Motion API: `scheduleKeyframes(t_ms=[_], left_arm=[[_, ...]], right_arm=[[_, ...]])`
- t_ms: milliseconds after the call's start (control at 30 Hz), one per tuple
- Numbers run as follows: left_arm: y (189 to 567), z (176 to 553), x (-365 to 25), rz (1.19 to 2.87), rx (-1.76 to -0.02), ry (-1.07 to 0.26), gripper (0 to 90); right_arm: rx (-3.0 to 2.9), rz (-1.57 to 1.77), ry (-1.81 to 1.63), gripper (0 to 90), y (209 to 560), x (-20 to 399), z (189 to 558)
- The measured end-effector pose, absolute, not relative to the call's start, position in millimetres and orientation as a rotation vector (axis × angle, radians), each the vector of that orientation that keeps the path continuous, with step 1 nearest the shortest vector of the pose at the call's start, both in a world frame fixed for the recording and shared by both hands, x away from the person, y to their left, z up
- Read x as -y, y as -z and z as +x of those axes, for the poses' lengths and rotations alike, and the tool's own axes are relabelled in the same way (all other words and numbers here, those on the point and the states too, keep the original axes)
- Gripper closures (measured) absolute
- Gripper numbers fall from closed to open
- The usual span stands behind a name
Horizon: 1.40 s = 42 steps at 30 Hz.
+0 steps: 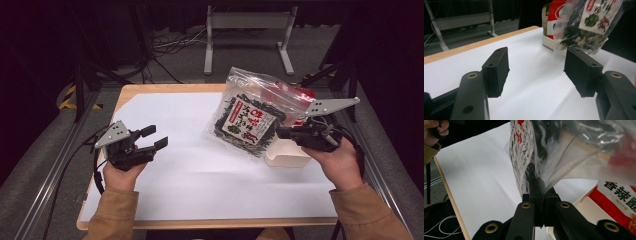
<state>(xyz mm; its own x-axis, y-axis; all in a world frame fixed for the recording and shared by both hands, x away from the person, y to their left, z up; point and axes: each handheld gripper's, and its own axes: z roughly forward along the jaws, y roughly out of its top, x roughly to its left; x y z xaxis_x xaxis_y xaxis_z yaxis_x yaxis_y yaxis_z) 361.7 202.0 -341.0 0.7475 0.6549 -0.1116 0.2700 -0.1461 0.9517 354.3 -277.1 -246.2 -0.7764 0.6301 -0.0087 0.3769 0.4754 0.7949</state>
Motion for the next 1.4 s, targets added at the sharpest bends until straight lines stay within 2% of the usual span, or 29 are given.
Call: scheduleKeyframes(t_ms=[433,667,1400], left_arm=[[349.0,366.5,-205.9,1.78,-0.759,-0.445,32.6],[353.4,370.0,-206.6,1.796,-0.78,-0.43,29.5],[358.9,374.4,-207.0,1.824,-0.815,-0.376,28.1]], right_arm=[[-2.388,0.89,-1.114,88.6,231.5,291.2,351.6],[-2.362,0.907,-1.074,88.6,220.3,299.9,349.7],[-2.312,0.934,-0.99,88.6,191.2,317.4,346.8]])
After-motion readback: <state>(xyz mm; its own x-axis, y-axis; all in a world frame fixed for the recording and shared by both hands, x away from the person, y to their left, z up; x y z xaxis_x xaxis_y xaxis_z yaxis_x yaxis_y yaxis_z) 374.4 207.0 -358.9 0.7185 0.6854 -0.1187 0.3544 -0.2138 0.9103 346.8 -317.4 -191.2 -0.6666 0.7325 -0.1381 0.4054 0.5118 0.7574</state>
